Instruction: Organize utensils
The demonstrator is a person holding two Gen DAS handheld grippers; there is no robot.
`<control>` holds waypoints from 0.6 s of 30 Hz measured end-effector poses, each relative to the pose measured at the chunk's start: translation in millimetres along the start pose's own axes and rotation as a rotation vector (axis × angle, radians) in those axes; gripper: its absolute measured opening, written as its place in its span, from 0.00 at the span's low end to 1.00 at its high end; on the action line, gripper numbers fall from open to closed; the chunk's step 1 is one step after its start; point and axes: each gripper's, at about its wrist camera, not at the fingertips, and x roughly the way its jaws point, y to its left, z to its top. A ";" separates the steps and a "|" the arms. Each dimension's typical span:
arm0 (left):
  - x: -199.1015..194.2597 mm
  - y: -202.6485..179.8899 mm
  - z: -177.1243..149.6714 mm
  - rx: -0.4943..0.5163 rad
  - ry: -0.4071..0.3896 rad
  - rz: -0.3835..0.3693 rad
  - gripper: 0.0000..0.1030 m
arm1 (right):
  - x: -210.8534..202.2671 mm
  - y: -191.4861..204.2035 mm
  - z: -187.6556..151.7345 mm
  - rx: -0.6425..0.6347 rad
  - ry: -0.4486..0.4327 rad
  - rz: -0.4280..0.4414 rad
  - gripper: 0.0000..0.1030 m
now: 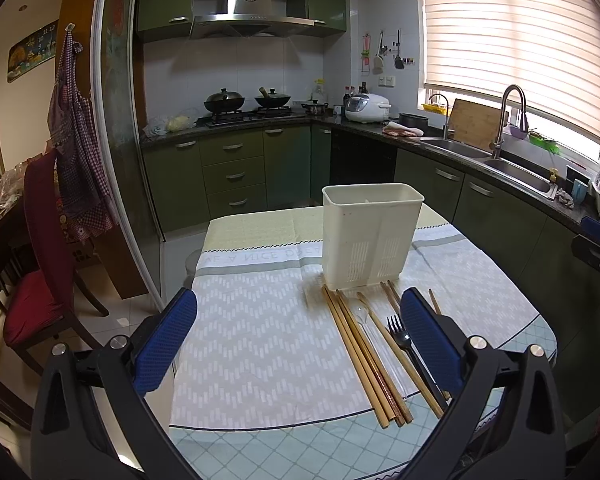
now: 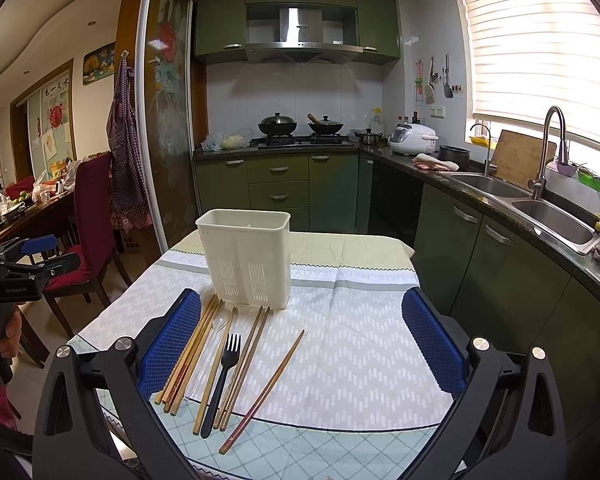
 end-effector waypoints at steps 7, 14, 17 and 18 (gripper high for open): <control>-0.1 -0.6 -0.3 0.001 0.000 0.001 0.94 | 0.3 -0.1 -0.2 0.001 0.000 0.000 0.96; 0.5 -0.6 -0.4 0.000 0.000 0.001 0.94 | 0.3 -0.2 0.2 0.000 0.002 0.000 0.96; -0.7 0.1 -0.1 0.000 0.001 0.001 0.94 | 0.5 -0.7 0.3 0.001 0.001 0.000 0.96; -0.3 0.0 -0.1 -0.001 0.001 0.001 0.94 | 1.1 -0.6 0.5 0.000 0.003 -0.001 0.96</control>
